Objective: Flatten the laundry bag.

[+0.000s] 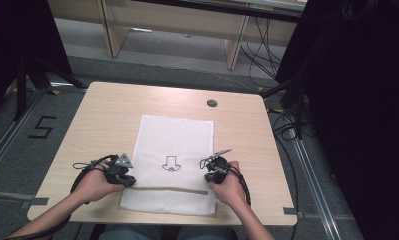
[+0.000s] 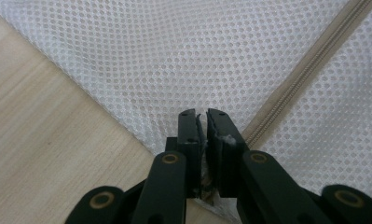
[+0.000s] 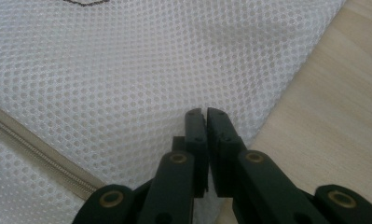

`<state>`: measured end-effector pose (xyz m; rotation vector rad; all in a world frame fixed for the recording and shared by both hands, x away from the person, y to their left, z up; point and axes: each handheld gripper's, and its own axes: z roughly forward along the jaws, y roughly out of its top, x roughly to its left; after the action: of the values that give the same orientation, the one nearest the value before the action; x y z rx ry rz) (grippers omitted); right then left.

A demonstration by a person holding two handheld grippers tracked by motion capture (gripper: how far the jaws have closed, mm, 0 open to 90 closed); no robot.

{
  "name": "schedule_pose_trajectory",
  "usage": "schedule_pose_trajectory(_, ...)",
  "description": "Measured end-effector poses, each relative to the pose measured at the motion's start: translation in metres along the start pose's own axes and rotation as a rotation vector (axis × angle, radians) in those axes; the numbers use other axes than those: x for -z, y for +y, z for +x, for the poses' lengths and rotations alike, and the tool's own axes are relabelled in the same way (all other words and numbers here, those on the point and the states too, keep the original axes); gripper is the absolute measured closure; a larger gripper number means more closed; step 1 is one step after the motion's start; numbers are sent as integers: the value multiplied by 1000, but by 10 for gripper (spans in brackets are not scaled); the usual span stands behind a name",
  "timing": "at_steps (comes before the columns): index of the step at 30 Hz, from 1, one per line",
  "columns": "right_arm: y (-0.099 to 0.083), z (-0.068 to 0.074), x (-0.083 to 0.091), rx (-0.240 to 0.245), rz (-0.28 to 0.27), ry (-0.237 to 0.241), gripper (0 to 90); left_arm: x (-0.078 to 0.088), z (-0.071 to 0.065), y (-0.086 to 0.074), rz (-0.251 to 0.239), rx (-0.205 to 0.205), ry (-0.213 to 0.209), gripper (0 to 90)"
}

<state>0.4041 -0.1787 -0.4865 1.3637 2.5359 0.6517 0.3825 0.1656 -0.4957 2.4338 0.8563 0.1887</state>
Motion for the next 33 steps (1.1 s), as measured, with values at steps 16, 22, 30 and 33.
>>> schedule_pose_trajectory(16,-3,-8,20,-43,-134,16,823,1,1,2,-99,-25,47,668)
schedule_pose_trajectory(22,-17,-21,43,-110,-129,25,800,5,1,6,-177,50,26,614)
schedule_pose_trajectory(30,-26,-33,49,-156,-162,48,773,10,3,8,-246,142,11,637)
schedule_pose_trajectory(33,-27,-33,46,-146,-194,26,761,11,5,9,-273,144,19,618)
